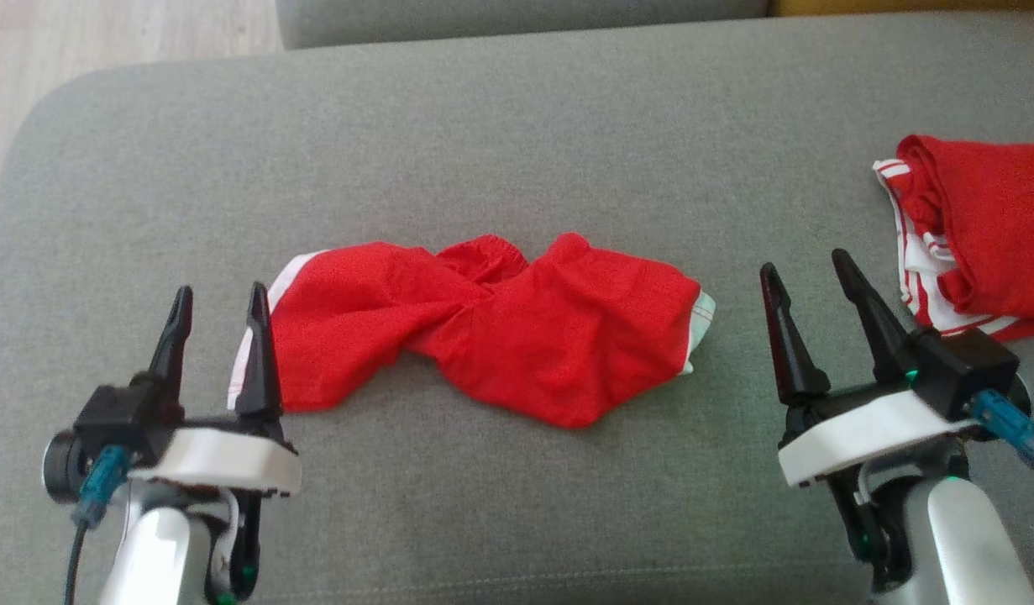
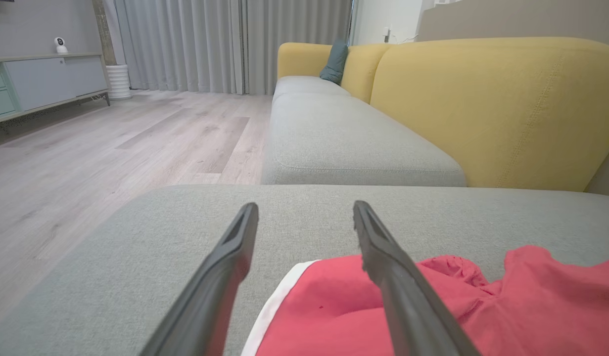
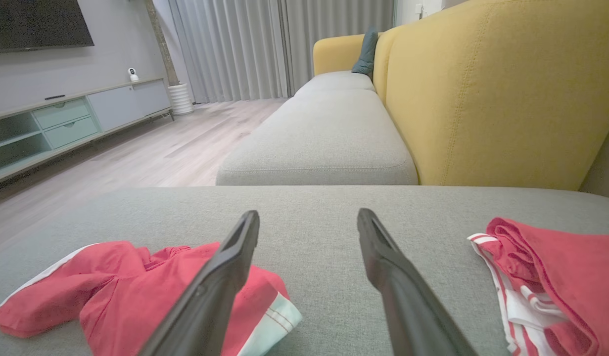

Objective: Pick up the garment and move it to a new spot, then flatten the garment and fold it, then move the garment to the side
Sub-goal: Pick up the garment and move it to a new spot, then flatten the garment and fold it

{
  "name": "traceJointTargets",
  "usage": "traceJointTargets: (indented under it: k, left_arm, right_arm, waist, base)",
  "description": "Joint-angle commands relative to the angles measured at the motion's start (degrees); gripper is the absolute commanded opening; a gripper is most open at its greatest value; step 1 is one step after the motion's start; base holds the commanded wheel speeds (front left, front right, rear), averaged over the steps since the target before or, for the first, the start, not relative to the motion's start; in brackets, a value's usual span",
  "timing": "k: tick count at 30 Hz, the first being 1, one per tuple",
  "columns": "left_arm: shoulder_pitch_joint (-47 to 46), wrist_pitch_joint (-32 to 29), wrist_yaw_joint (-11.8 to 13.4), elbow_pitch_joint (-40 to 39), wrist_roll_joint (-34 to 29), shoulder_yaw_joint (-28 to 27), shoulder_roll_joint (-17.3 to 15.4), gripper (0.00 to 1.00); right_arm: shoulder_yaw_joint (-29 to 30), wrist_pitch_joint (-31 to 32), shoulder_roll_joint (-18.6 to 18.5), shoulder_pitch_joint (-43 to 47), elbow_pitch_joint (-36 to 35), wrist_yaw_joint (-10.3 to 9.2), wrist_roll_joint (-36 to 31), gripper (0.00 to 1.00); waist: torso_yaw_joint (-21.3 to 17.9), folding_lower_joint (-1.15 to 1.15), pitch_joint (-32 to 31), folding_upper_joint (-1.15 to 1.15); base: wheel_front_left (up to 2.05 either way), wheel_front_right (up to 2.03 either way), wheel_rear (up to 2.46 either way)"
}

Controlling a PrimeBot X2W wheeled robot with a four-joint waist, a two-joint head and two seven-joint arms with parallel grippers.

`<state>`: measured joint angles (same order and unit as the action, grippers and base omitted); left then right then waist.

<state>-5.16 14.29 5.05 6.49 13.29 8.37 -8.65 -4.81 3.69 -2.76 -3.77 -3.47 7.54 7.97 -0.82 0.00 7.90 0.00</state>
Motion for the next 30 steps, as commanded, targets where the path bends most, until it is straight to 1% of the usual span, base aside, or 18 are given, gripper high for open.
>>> traceJointTargets:
  k: [1,13,25,30]
  left_arm:
    - [-1.31,0.67,0.18,-2.4,0.11,-2.25,-1.15,1.0]
    - [4.16,0.36,0.6,-4.58,0.15,-1.3,-1.26,1.0]
    - [4.84,-0.39,1.08,-5.82,0.18,-0.38,-1.51,1.0]
    - [4.29,-0.29,0.82,-5.37,0.49,-0.37,-1.85,1.0]
  right_arm:
    - [-1.19,0.37,-0.16,0.0,-2.22,-0.05,-0.24,1.0]
    - [-1.25,1.64,-0.8,3.26,-2.49,-0.05,0.55,1.0]
    - [-1.04,2.18,-0.75,3.69,-3.14,-0.05,0.64,1.0]
    - [-0.99,2.17,-0.7,3.56,-3.23,-0.05,0.63,1.0]
  waist:
    - [0.28,0.0,-0.64,0.0]
    - [-0.05,0.0,-4.33,0.0]
    - [-0.01,0.0,-4.18,0.0]
    - [-0.04,0.0,-3.78,0.0]
  base:
    - [0.0,0.0,0.0]
    - [0.0,0.0,0.0]
    - [0.0,0.0,0.0]
    - [0.0,0.0,0.0]
